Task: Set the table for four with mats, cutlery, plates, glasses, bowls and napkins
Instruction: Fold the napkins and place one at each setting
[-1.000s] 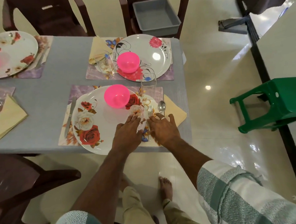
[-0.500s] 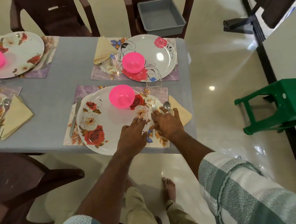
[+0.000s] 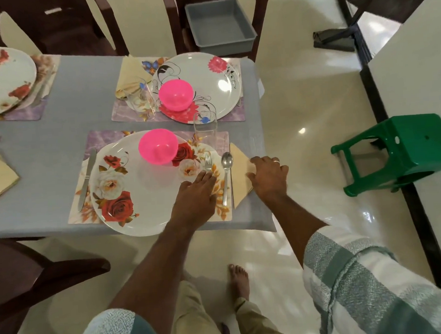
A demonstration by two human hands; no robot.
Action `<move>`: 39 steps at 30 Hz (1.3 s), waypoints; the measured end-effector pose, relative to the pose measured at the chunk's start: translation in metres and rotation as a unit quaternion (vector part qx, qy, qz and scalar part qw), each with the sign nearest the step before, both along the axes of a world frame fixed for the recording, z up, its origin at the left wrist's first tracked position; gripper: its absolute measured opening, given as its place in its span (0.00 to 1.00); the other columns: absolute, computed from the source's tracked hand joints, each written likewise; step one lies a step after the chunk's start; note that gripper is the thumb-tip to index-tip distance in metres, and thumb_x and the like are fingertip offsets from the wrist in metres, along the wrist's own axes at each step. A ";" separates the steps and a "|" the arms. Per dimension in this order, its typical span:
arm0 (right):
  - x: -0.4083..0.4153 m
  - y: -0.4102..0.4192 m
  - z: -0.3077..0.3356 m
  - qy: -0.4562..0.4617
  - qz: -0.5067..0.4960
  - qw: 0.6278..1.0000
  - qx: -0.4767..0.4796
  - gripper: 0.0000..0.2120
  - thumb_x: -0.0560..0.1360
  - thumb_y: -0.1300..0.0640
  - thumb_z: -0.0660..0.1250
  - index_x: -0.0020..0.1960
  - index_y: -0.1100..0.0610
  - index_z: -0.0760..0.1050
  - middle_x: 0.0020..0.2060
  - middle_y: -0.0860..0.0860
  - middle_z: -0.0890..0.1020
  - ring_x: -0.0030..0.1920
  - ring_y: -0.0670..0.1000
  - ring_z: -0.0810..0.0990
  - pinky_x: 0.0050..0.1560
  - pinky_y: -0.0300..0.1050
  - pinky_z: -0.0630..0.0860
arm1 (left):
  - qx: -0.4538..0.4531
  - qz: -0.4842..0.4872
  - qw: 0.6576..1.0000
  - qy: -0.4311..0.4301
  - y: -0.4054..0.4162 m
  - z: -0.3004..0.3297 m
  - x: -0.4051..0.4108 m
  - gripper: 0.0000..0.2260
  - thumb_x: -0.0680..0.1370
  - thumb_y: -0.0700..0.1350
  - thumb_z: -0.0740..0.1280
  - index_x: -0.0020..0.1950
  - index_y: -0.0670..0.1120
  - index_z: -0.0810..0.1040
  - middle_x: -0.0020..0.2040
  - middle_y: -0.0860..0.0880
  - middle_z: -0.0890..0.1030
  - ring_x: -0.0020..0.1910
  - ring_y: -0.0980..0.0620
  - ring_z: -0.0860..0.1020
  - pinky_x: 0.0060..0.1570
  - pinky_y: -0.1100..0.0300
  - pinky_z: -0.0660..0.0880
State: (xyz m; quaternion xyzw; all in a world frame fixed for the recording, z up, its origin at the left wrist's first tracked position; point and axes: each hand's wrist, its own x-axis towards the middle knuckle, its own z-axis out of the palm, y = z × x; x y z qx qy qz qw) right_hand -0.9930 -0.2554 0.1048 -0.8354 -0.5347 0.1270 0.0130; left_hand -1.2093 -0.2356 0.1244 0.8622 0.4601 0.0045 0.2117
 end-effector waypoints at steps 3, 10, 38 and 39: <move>-0.002 -0.001 -0.006 0.026 -0.008 0.999 -0.023 0.18 0.79 0.49 0.68 0.68 0.50 0.72 0.62 0.53 0.76 0.64 0.57 0.74 0.62 0.58 0.66 | -0.006 -0.008 1.000 0.014 -0.004 -0.005 0.002 0.23 0.82 0.47 0.62 0.77 0.45 0.67 0.78 0.47 0.67 0.79 0.49 0.61 0.71 0.43 0.65; 0.003 -0.006 -0.011 0.063 -0.029 0.998 -0.007 0.13 0.79 0.50 0.68 0.63 0.48 0.77 0.59 0.52 0.77 0.62 0.56 0.74 0.60 0.56 0.65 | -0.003 0.003 1.000 0.020 -0.007 -0.006 -0.002 0.24 0.82 0.46 0.61 0.78 0.46 0.66 0.78 0.48 0.67 0.79 0.50 0.61 0.73 0.45 0.62; 0.010 -0.006 0.007 0.065 0.133 0.988 -0.040 0.35 0.73 0.35 0.69 0.75 0.43 0.62 0.77 0.49 0.62 0.75 0.56 0.62 0.69 0.67 0.59 | 0.023 -0.007 0.999 0.048 -0.008 0.020 0.037 0.24 0.82 0.46 0.62 0.77 0.45 0.67 0.79 0.47 0.66 0.80 0.49 0.60 0.72 0.45 0.62; 0.015 -0.006 0.013 0.065 0.135 0.988 -0.028 0.33 0.75 0.36 0.69 0.75 0.43 0.62 0.77 0.49 0.61 0.76 0.56 0.62 0.69 0.67 0.59 | 0.030 -0.004 0.998 0.047 -0.006 0.027 0.042 0.24 0.82 0.46 0.62 0.78 0.45 0.66 0.78 0.46 0.66 0.79 0.49 0.60 0.72 0.45 0.62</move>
